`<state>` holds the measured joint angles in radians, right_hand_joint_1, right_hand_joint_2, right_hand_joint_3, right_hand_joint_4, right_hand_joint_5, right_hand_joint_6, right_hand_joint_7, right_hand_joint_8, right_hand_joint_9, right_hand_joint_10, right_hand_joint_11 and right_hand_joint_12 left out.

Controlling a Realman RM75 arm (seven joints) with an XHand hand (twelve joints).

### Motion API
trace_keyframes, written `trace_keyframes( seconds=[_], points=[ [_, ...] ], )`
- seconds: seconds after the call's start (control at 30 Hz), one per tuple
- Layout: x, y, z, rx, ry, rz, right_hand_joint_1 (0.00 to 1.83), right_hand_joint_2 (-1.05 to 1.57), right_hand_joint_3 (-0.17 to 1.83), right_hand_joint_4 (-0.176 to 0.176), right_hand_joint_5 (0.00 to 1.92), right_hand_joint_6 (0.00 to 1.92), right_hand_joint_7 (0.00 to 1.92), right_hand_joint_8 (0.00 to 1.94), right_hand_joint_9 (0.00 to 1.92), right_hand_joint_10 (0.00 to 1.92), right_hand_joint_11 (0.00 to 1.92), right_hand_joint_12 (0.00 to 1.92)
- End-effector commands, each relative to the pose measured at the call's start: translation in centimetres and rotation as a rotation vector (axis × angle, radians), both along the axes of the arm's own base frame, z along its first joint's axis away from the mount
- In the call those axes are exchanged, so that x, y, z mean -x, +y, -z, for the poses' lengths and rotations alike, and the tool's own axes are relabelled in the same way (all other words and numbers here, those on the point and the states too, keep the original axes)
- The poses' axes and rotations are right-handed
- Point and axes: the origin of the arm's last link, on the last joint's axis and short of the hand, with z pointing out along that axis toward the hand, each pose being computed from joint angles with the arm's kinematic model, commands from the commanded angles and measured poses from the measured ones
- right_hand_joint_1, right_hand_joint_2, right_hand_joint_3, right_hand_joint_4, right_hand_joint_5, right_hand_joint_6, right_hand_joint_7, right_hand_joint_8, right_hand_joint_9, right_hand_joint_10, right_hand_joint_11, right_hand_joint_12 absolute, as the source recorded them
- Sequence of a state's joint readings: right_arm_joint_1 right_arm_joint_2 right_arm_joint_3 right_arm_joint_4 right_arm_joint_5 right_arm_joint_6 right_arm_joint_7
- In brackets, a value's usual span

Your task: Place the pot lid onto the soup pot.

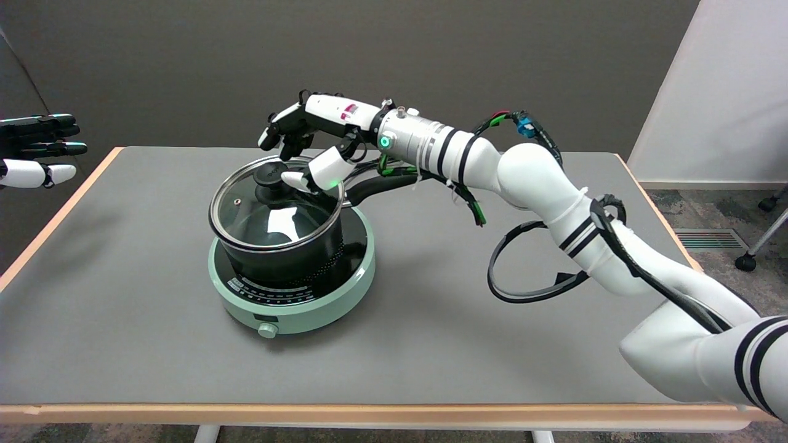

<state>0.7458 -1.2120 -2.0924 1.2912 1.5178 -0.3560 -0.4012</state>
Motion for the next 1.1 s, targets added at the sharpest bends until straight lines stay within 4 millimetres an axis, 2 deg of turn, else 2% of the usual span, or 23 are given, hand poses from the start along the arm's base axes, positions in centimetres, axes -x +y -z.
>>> trace_keyframes(
  seconds=[0.03, 1.1],
  points=[
    [0.33, 0.36, -0.02, -0.001, -0.006, 0.003, 0.88, 0.67, 0.84, 0.003, 0.63, 0.32, 0.87, 0.39, 0.73, 0.62, 0.44, 1.09],
    [0.05, 1.24, 0.04, -0.017, -0.009, -0.013, 0.89, 0.67, 0.84, 0.000, 0.63, 0.31, 0.87, 0.39, 0.73, 0.62, 0.44, 1.10]
  ],
)
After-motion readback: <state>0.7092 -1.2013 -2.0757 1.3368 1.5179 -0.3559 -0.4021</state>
